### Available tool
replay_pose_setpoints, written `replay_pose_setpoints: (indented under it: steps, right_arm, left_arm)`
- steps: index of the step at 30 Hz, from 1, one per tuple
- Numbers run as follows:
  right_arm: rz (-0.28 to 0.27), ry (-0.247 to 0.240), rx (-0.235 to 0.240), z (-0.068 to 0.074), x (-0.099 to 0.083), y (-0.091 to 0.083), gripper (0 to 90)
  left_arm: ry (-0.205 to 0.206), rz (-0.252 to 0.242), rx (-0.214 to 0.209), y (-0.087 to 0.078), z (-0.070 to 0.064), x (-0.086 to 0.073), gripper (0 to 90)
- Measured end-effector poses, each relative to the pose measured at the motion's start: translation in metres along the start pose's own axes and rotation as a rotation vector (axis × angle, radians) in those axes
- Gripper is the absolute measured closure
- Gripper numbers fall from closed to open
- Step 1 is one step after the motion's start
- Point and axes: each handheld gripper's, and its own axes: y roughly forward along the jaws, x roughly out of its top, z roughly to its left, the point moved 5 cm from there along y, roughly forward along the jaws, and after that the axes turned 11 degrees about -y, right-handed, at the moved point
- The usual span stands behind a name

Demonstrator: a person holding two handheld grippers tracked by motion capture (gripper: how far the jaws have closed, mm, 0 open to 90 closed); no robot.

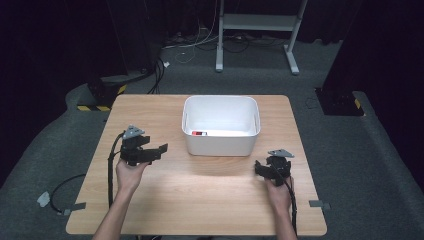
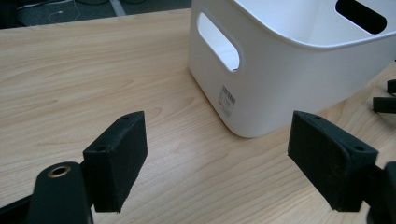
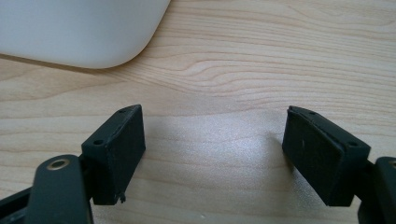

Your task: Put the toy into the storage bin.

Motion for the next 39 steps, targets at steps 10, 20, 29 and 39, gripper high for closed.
replay_pose_setpoints:
  steps: [10, 20, 29, 39]
  right_arm:
    - [0.0, 0.0, 0.0, 0.0, 0.0, 0.0, 21.1]
    - [0.001, 0.003, -0.001, 0.0, 0.0, 0.0, 21.1]
    - [0.001, 0.003, -0.001, 0.0, 0.0, 0.0, 21.2]
    - [0.001, 0.003, -0.001, 0.0, 0.0, 0.0, 21.2]
  left_arm:
    - [-0.003, 0.011, 0.001, 0.008, 0.002, -0.006, 20.4]
    - [0.002, 0.022, -0.002, 0.014, 0.003, -0.01, 20.3]
    - [-0.011, 0.025, 0.005, 0.017, 0.008, -0.015, 20.4]
    - [-0.012, 0.04, 0.018, 0.022, 0.012, -0.023, 20.6]
